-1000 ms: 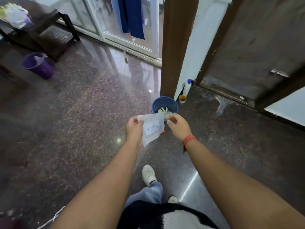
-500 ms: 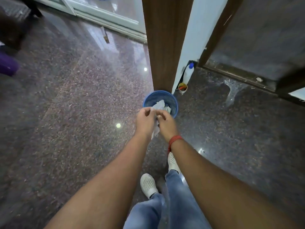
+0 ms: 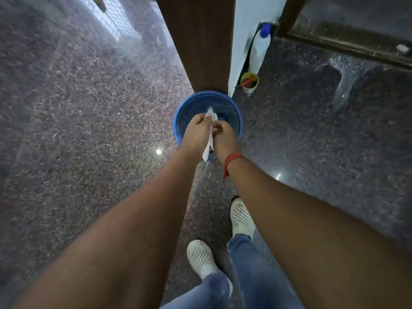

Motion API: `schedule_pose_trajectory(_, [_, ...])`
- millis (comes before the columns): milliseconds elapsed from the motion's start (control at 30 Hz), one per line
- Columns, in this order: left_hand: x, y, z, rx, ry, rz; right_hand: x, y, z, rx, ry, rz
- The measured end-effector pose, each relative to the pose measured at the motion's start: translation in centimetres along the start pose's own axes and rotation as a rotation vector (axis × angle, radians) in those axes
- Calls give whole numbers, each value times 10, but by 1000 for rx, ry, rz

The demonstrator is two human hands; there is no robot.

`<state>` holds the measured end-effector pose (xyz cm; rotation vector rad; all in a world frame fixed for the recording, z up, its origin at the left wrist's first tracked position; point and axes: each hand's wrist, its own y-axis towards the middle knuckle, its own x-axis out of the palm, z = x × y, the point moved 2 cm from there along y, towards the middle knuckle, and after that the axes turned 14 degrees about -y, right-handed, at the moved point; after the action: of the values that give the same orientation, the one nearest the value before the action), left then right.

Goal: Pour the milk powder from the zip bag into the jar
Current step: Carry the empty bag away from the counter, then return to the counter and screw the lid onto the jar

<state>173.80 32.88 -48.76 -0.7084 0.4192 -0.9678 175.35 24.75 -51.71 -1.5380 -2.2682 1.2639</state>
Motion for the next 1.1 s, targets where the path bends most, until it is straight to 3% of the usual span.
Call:
schedule_pose_trajectory(133, [3, -13, -12, 0, 76, -7, -14, -10, 19, 26, -49, 85])
schedule_pose_trajectory(267, [-6, -64, -2, -11, 88, 29, -36, -55, 11, 31, -92, 57])
schedule_pose_trajectory(567, [-42, -234, 91, 45, -22, 153, -74, -207, -105, -130, -271, -62])
schedule_pose_trajectory(733, [-112, -353, 117, 102, -120, 367, -53, -312, -168, -300, -365, -215])
schedule_pose_trajectory(933, [-204, -482, 75, 131, -351, 653, 16, -447, -184, -513, -573, -498])
schedule_pose_trajectory(1100, [-255, -614, -16, 179, -541, 873, 75, -575, -141, -699, -775, -693])
